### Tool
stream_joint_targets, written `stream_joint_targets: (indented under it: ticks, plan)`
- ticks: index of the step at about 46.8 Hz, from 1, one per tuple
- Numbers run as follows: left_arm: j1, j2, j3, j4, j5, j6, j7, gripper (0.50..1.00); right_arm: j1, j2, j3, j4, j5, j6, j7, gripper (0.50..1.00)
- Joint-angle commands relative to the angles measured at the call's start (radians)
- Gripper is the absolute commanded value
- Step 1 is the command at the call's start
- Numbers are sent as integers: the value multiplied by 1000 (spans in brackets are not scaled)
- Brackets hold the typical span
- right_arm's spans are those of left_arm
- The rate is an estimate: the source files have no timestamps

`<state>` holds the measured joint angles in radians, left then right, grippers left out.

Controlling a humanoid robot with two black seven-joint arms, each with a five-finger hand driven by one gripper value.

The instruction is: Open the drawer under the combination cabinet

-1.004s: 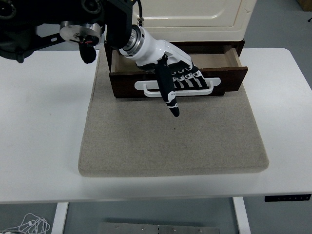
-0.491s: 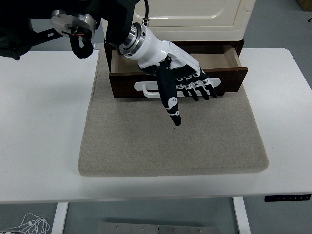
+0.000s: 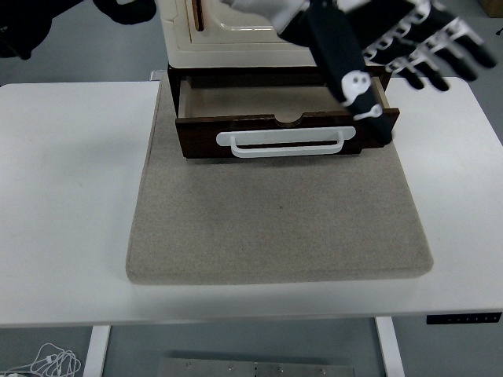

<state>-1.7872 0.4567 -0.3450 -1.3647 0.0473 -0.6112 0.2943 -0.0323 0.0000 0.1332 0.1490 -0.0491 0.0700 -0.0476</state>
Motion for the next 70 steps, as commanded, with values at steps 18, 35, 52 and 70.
stream_joint_targets:
  ticks: [18, 35, 52, 70]
  plan:
    - [23, -12, -460, 292, 2, 267, -417, 1000, 0, 0, 0, 1, 0, 1, 0, 926]
    - [61, 11, -554, 726, 5, 616, -472, 1000, 0, 0, 0, 1, 0, 1, 0, 926]
    - [204, -29, -549, 1063, -12, 697, -455, 1000, 0, 0, 0, 1, 0, -1, 0, 926]
    - [452, -125, -557, 1067, -147, 686, -282, 1000, 0, 0, -1, 1, 2, 1, 0, 926]
